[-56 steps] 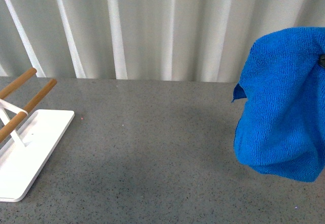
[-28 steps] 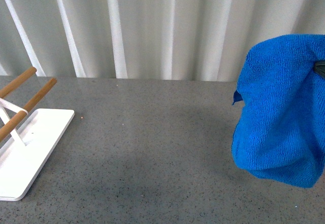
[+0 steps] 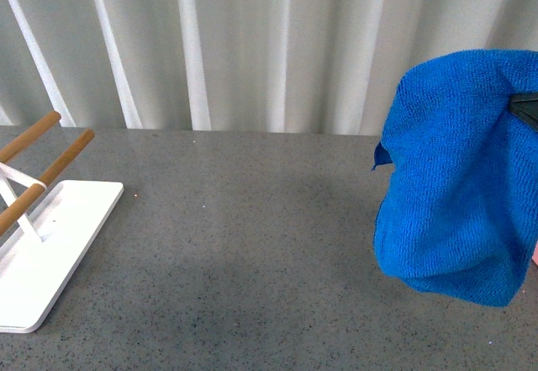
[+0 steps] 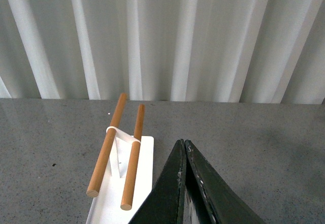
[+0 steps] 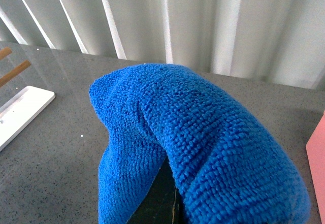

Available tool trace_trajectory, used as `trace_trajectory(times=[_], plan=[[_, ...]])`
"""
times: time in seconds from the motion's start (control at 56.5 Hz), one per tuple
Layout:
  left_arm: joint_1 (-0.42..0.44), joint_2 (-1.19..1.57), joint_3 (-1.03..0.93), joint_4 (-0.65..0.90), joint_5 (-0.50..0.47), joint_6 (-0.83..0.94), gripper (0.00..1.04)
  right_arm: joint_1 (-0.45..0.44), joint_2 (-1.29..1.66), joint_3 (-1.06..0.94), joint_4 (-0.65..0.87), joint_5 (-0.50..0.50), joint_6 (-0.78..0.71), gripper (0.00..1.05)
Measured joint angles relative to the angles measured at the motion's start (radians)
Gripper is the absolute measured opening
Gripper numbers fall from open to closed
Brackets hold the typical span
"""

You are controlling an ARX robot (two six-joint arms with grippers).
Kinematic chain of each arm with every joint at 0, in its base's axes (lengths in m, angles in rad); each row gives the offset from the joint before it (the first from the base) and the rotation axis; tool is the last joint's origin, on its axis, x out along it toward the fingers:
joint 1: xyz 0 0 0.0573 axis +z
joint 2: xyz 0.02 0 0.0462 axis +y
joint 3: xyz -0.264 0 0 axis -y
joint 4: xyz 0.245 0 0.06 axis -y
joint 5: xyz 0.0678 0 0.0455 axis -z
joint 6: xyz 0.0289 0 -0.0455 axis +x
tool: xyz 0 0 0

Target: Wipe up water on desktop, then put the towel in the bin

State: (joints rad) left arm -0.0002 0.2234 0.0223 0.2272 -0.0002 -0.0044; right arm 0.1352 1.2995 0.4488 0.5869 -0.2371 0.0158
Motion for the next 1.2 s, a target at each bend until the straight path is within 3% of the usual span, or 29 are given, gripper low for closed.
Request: trace_trajectory(times=[0.159, 0.23, 0.442, 0.549, 0.708, 1.009, 1.204], plan=[[0.0, -0.05, 0.0, -0.051, 0.0, 0.0, 0.04, -0.02, 0.0, 0.0, -0.012, 0.0, -0.011, 0.04], [0.0, -0.174, 0.0, -0.21, 0.0, 0.0, 0.04, -0.025, 0.001, 0.002, -0.019, 0.001, -0.011, 0.04], [0.0, -0.219, 0.0, -0.226, 0.0, 0.0, 0.04, -0.05, 0.078, 0.082, -0.082, 0.035, -0.011, 0.04], [0.0, -0.219, 0.0, -0.226, 0.0, 0.0, 0.21, -0.078, 0.192, 0.176, -0.177, 0.09, 0.019, 0.04], [0.0, -0.219, 0.0, -0.226, 0.0, 0.0, 0.48, -0.093, 0.372, 0.314, -0.335, 0.078, 0.095, 0.04], [0.0, -0.22, 0.0, -0.226, 0.0, 0.0, 0.97, -0.042, 0.574, 0.476, -0.464, 0.058, 0.176, 0.04], [0.0, -0.219, 0.0, -0.226, 0.0, 0.0, 0.98, -0.001, 0.672, 0.537, -0.485, 0.08, 0.219, 0.04]])
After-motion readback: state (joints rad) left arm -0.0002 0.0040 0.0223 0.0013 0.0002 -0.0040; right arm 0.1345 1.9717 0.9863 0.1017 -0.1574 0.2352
